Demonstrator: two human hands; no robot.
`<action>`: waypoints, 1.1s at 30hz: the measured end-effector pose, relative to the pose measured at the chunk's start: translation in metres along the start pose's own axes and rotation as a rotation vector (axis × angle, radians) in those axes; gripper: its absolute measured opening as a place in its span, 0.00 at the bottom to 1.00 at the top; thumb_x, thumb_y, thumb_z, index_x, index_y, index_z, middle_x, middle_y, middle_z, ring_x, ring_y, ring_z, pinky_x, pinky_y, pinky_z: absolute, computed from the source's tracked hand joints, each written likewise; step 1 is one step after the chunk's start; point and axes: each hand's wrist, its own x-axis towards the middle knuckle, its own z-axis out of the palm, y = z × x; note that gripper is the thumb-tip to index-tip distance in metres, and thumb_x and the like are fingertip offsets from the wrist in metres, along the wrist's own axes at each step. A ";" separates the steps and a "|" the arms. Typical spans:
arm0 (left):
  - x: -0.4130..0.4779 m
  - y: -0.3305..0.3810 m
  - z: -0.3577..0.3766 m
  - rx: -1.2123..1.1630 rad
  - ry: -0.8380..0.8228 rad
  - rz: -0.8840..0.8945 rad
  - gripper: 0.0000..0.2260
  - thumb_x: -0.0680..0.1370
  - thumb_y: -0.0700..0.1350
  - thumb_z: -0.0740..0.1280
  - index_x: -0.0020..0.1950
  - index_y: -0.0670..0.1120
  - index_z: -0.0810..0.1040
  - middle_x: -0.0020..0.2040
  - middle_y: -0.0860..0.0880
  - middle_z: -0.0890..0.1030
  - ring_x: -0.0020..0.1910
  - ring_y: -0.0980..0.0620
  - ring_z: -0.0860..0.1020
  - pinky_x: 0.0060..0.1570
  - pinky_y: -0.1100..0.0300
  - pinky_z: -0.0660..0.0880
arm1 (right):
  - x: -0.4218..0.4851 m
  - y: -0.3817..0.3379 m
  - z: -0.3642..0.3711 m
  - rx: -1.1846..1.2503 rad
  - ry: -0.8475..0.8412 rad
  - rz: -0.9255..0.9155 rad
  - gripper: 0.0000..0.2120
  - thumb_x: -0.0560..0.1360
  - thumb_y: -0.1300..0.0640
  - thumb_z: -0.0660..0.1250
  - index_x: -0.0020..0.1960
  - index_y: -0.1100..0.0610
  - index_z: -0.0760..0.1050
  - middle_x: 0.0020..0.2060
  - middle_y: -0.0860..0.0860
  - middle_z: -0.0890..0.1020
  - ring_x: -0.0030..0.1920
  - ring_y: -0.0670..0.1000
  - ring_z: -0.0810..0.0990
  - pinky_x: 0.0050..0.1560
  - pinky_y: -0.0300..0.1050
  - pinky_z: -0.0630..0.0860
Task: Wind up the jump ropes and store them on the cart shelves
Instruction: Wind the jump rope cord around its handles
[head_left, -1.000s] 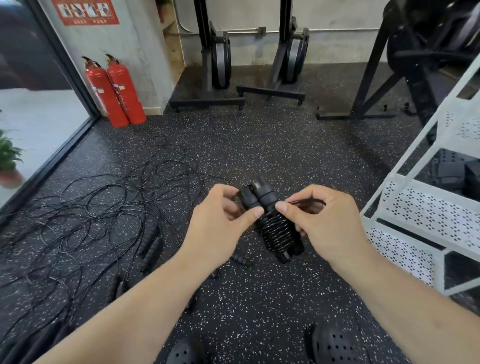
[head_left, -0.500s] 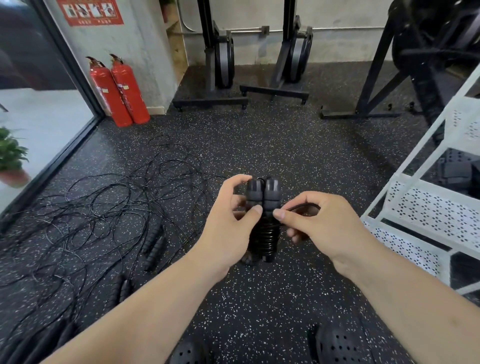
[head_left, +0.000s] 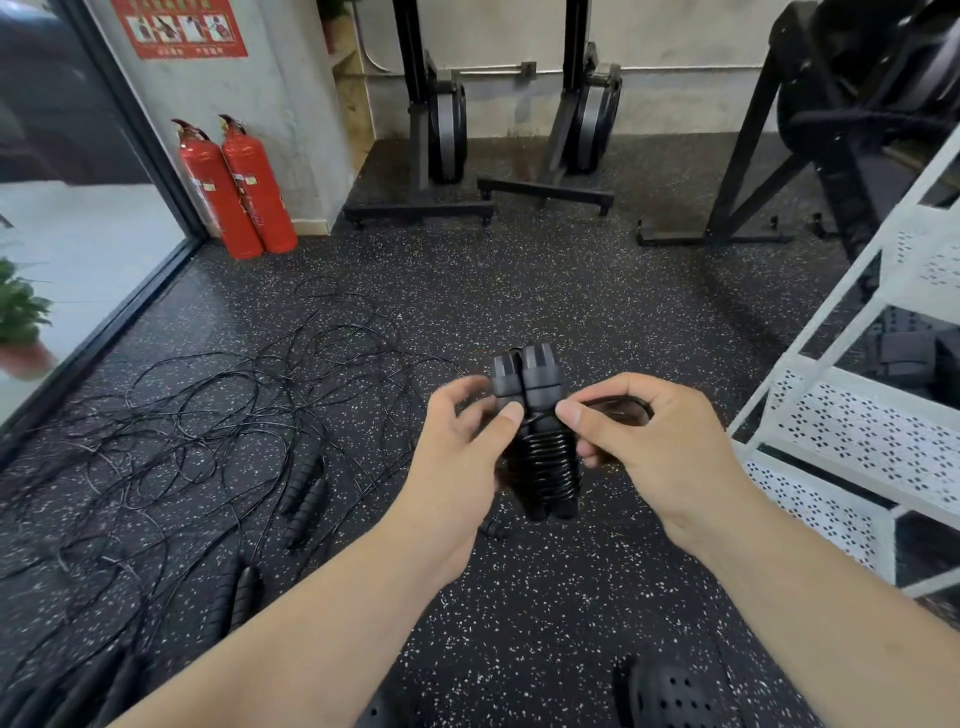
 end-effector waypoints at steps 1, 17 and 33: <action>0.001 -0.005 0.001 0.016 0.023 0.006 0.13 0.87 0.42 0.66 0.70 0.53 0.73 0.62 0.52 0.86 0.65 0.46 0.83 0.70 0.39 0.76 | 0.000 0.001 0.002 0.004 0.010 -0.013 0.03 0.73 0.61 0.81 0.45 0.55 0.88 0.37 0.58 0.87 0.35 0.51 0.84 0.41 0.45 0.83; 0.006 -0.005 0.004 0.042 -0.144 0.011 0.19 0.83 0.63 0.65 0.70 0.57 0.78 0.66 0.49 0.83 0.68 0.45 0.80 0.68 0.34 0.77 | -0.009 -0.003 0.010 -0.111 -0.033 -0.206 0.06 0.77 0.61 0.77 0.49 0.50 0.88 0.41 0.50 0.88 0.40 0.53 0.89 0.47 0.53 0.87; 0.001 0.001 0.008 0.069 -0.291 0.154 0.17 0.86 0.51 0.65 0.74 0.50 0.72 0.61 0.51 0.83 0.62 0.51 0.80 0.71 0.40 0.76 | -0.016 -0.003 0.023 0.461 0.108 0.055 0.10 0.73 0.53 0.78 0.51 0.57 0.87 0.38 0.53 0.85 0.36 0.48 0.82 0.38 0.39 0.79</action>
